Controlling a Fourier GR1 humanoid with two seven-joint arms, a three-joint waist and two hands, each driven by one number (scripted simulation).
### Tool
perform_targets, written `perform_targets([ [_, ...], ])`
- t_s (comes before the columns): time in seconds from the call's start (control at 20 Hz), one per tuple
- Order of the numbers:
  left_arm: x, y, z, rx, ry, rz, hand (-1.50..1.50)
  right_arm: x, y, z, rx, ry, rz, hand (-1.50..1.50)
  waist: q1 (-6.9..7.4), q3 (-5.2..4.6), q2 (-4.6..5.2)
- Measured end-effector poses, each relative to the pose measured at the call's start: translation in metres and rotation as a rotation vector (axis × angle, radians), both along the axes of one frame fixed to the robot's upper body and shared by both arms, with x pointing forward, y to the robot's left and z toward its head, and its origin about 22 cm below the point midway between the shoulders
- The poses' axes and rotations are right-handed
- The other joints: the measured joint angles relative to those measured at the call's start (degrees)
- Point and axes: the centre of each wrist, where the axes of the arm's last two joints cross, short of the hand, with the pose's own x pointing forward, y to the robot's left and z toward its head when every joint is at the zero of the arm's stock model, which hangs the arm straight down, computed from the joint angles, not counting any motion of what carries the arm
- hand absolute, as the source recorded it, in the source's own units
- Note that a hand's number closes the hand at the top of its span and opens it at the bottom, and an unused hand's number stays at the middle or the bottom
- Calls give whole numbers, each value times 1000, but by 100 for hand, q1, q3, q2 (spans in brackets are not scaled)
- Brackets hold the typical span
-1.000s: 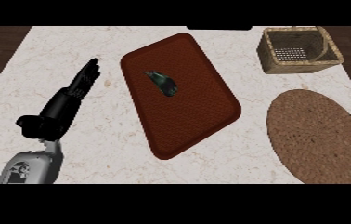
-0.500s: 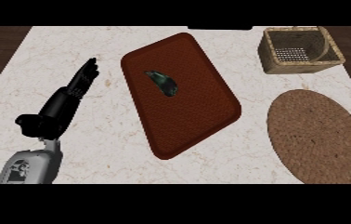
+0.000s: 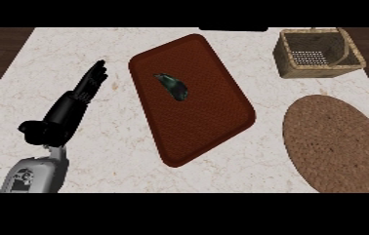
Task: Pick the pear from the placemat and place it in the basket
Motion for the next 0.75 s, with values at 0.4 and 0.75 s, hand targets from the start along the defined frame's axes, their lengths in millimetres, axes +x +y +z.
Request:
perform_targets([
  [0.4, 0, 1, 0, 1, 0, -5, 0, 3, -3, 21, 48, -69, 53, -150, 6, -1, 2],
  [0.75, 5, -2, -1, -4, 1, -9, 0, -10, -31, 43, 260, -82, 39, -150, -11, 0, 9],
])
